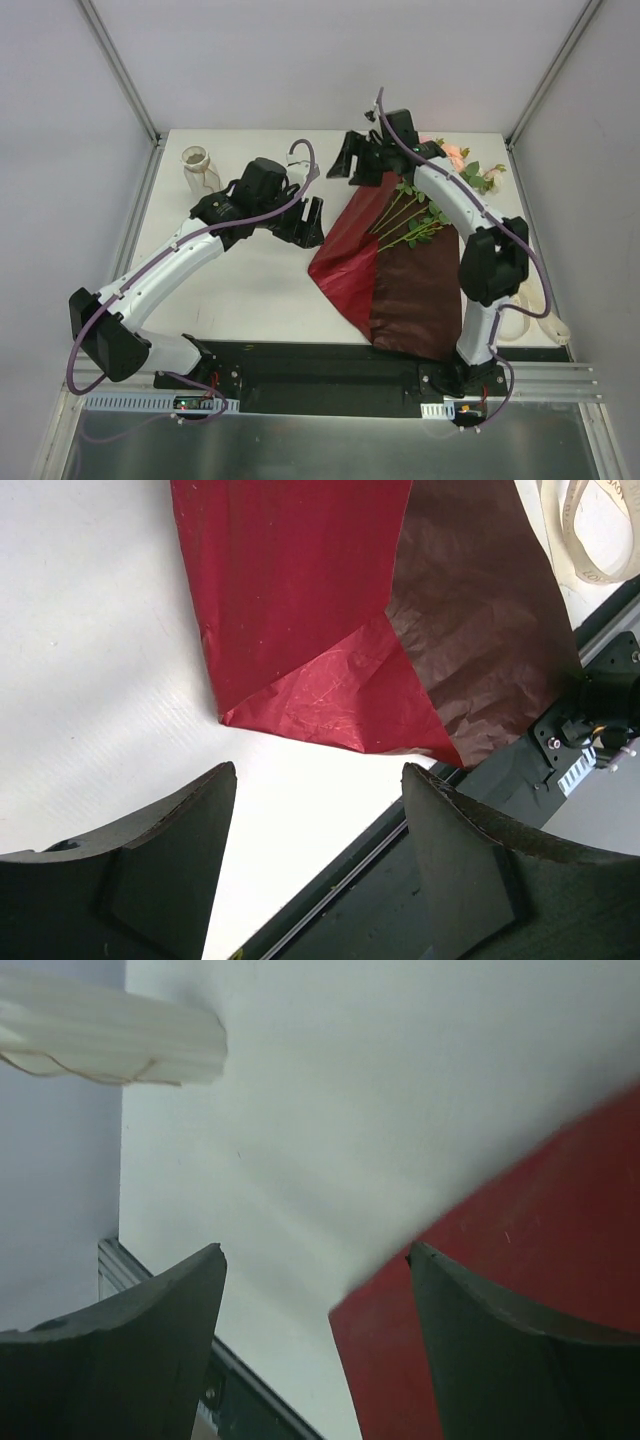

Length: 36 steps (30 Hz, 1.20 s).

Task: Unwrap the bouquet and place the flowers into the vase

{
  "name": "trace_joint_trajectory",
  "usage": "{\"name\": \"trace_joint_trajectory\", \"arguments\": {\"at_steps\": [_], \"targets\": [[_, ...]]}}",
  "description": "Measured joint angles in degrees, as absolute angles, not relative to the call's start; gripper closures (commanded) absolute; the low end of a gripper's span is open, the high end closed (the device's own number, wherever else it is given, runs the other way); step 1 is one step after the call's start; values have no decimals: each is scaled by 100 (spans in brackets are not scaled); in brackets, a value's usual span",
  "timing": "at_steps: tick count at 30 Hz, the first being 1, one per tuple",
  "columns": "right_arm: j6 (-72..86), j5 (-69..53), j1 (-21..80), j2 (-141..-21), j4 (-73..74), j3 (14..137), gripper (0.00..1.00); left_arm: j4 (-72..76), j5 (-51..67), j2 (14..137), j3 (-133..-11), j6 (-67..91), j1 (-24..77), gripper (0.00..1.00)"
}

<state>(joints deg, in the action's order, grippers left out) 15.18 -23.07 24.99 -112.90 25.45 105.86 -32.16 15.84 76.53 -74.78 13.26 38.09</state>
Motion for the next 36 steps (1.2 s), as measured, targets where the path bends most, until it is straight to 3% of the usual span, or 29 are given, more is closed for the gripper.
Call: {"name": "trace_joint_trajectory", "arguments": {"at_steps": [9, 15, 22, 28, 36], "targets": [[1422, -2285, 1140, -9063, 2904, 7413, 21, -3201, 1597, 7658, -7467, 1278, 3739, 32], [1337, -2193, 462, -7878, 2995, 6202, 19, -3201, 1616, 7660, -7435, 1269, 3699, 32], [1450, -2552, 692, -8503, 2394, 5374, 13, -3201, 1627, 7638, -7435, 1258, 3662, 31], [1973, -2661, 1597, -9017, 1708, 5260, 13, -3197, 1616, 7378, -7338, 1264, 3618, 30], [2842, -2840, 1935, -9883, 867, 5728, 12, -3205, 1616, 7041, -7212, 1304, 3590, 29]]}}
